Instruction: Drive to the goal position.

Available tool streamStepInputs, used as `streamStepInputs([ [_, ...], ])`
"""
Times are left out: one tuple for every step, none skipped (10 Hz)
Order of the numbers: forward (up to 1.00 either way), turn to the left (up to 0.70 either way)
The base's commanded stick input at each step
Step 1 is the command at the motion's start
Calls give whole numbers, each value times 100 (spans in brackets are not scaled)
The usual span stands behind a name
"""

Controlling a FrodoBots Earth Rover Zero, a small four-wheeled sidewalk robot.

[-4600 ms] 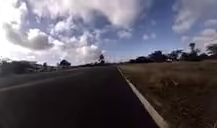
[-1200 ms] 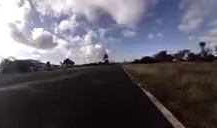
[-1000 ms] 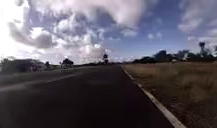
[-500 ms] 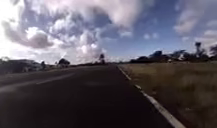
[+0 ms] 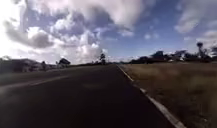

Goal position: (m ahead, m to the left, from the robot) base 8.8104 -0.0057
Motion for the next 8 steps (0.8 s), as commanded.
streamStepInputs([
  [50, -50],
  [50, -50],
  [50, -33],
  [50, -10],
  [50, 0],
  [50, 0],
  [50, 0],
  [50, 0],
])
